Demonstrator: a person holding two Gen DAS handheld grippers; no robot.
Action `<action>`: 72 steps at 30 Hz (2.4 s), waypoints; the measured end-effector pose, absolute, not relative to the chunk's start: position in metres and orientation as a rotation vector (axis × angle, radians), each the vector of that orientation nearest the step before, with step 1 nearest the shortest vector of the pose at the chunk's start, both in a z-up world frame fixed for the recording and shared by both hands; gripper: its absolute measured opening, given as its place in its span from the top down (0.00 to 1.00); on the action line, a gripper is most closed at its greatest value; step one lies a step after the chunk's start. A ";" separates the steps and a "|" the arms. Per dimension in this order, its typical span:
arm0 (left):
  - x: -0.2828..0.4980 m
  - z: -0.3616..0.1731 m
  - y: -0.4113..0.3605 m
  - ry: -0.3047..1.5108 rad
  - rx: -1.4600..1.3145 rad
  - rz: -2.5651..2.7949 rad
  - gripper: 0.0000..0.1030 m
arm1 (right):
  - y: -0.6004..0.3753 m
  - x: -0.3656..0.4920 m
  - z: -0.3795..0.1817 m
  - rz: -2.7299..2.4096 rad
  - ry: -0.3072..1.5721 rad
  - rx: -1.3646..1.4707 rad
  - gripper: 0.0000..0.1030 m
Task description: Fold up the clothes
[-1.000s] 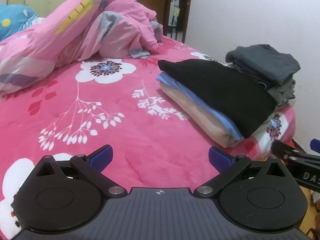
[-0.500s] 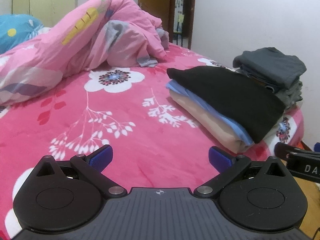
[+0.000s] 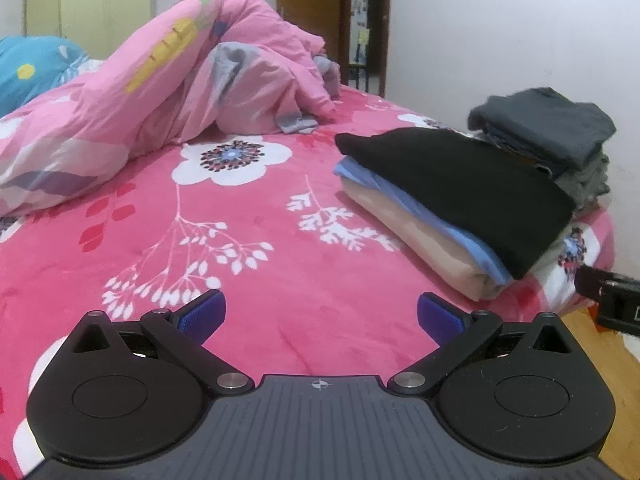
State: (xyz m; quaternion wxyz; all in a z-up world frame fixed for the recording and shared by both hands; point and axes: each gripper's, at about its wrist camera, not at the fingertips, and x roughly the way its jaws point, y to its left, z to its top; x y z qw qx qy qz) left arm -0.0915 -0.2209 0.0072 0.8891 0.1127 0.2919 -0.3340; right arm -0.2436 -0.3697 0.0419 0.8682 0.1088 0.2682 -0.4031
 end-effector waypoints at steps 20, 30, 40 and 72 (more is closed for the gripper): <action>-0.108 0.002 -0.237 0.628 0.218 -0.699 0.00 | -0.378 -0.252 0.038 -0.871 0.577 0.228 0.00; -0.113 0.001 -0.245 0.653 0.203 -0.687 0.00 | -0.382 -0.257 0.037 -0.900 0.583 0.221 0.00; -0.109 0.003 -0.244 0.664 0.183 -0.662 0.00 | -0.383 -0.256 0.039 -0.896 0.582 0.213 0.00; -0.106 0.000 -0.239 0.656 0.187 -0.640 0.00 | -0.378 -0.251 0.037 -0.886 0.593 0.204 0.00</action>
